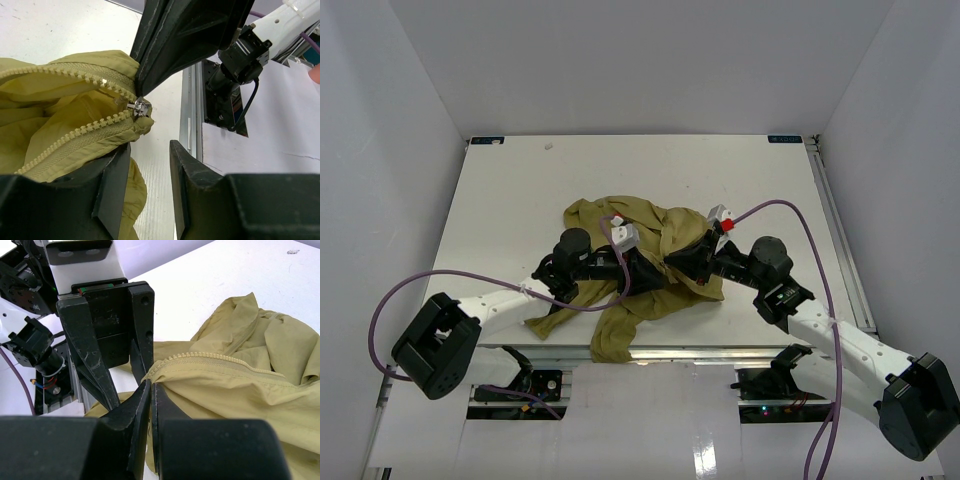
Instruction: Zip up the jacket
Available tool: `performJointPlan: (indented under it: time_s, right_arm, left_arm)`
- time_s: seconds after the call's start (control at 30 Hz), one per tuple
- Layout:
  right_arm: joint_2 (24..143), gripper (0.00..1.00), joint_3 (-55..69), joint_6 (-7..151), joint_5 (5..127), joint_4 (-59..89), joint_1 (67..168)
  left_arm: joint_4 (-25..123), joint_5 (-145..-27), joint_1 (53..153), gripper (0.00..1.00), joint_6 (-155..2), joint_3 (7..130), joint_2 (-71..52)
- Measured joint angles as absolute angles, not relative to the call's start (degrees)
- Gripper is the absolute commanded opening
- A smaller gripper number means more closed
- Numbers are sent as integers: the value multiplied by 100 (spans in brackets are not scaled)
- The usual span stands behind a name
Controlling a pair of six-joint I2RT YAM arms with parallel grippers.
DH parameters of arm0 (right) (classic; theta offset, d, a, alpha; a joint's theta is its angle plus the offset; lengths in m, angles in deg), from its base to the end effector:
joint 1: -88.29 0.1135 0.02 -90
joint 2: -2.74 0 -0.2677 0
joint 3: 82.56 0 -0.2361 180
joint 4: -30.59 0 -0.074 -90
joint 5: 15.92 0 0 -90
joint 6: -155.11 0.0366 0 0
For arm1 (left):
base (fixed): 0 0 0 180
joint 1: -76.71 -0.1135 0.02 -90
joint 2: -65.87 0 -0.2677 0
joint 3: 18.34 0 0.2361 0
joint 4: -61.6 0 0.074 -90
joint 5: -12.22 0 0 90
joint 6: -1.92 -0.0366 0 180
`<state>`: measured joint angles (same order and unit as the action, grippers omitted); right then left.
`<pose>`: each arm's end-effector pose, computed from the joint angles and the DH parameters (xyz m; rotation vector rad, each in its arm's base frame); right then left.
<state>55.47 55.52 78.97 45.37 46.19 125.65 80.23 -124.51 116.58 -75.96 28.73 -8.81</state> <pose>0.1447 0.1326 0.2911 -0.7327 1.4196 1.0785 0.1797 -0.1848 0.2468 1.0542 1.5551 -1.3444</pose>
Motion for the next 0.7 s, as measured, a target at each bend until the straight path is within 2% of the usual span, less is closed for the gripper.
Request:
performJointPlan:
  time_s: [0.2,0.7]
  right_arm:
    - [5534,8,5620,7933,4537,4691,12566]
    - [5517,8,5671,7962,4522,4703,12564]
  left_arm:
    - [8149,-12215,11658,57,-7486,2779,-791]
    - [8904,-11613,11652,58,-6266,2467,-640]
